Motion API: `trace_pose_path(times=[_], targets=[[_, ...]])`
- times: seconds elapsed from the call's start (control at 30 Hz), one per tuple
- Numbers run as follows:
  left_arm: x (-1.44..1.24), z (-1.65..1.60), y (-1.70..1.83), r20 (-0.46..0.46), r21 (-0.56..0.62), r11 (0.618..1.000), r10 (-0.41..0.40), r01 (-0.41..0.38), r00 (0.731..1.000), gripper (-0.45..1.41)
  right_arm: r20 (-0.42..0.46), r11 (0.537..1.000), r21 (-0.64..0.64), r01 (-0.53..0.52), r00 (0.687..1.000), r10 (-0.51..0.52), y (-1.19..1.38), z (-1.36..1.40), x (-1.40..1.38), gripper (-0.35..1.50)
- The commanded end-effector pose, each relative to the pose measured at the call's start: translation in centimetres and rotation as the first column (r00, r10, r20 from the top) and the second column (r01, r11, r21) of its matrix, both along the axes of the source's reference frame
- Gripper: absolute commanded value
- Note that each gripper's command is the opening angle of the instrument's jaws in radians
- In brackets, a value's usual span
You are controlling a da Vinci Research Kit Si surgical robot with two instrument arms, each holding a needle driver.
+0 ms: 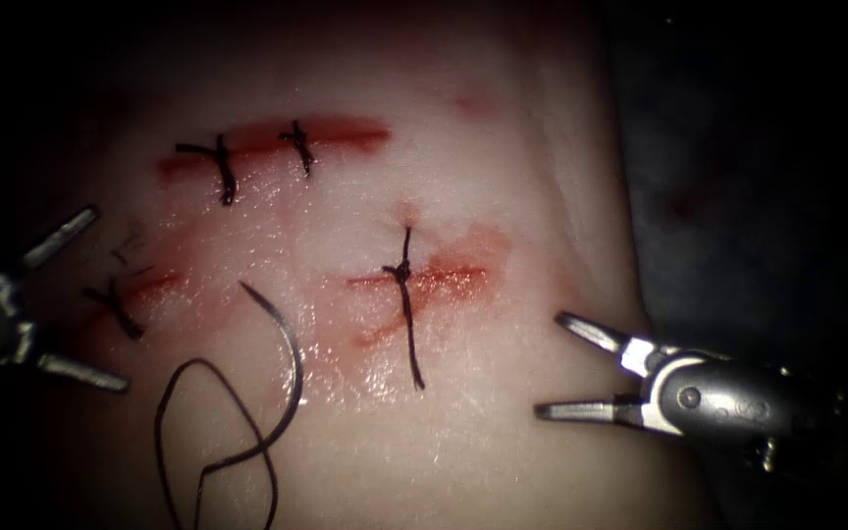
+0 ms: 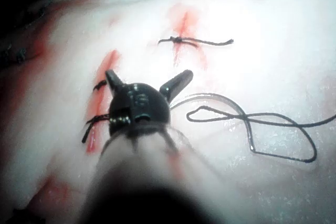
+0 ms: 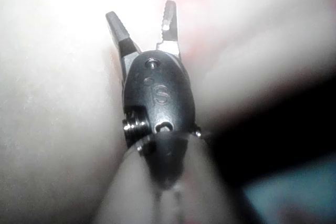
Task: Wound Closure
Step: Place suture out of the way with left end-effector, then pull tail end of suture taut
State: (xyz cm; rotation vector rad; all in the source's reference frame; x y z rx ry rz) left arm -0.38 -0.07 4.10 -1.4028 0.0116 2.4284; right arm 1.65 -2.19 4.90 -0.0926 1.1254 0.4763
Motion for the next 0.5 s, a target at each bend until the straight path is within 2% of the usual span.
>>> trace_pose_path(times=[0.03,0.13,0.3,0.33,0.37,0.43,0.47,0.5], targets=[[-0.20,0.03,0.00,0.010,0.015,1.000,-0.017,0.017,1.000,0.59,-0.005,1.000,0.006,0.000,1.000,0.000,-0.01,0.06,0.03,1.35],[-0.71,-0.03,-0.16,0.051,0.108,0.989,-0.106,0.100,0.993,0.59,-0.009,1.000,0.011,-0.003,1.000,0.003,0.00,0.05,0.01,1.31],[-1.25,0.13,-0.40,0.045,0.144,0.972,-0.192,0.184,0.980,0.59,-0.010,1.000,0.011,-0.006,1.000,0.006,0.01,0.05,0.01,1.31],[-1.33,0.19,-0.43,0.037,0.112,0.978,-0.182,0.177,0.983,0.53,-0.010,1.000,0.011,-0.006,1.000,0.006,0.02,0.05,0.01,1.31],[-1.42,0.28,-0.48,0.014,0.018,0.991,-0.133,0.133,0.991,0.49,-0.010,1.000,0.012,-0.006,1.000,0.006,0.02,0.05,0.02,1.31],[-1.51,0.43,-0.54,0.026,-0.027,0.996,-0.084,0.085,0.996,0.41,-0.010,1.000,0.013,-0.006,1.000,0.006,0.02,0.04,0.01,1.31],[-1.54,0.52,-0.57,0.039,-0.040,0.999,-0.024,0.025,0.999,0.26,-0.011,1.000,0.013,-0.005,1.000,0.005,0.02,0.03,0.01,1.31],[-1.56,0.59,-0.58,0.040,-0.076,0.996,0.039,-0.036,0.998,0.22,-0.011,1.000,0.013,-0.004,1.000,0.004,0.02,0.03,0.00,1.31]])
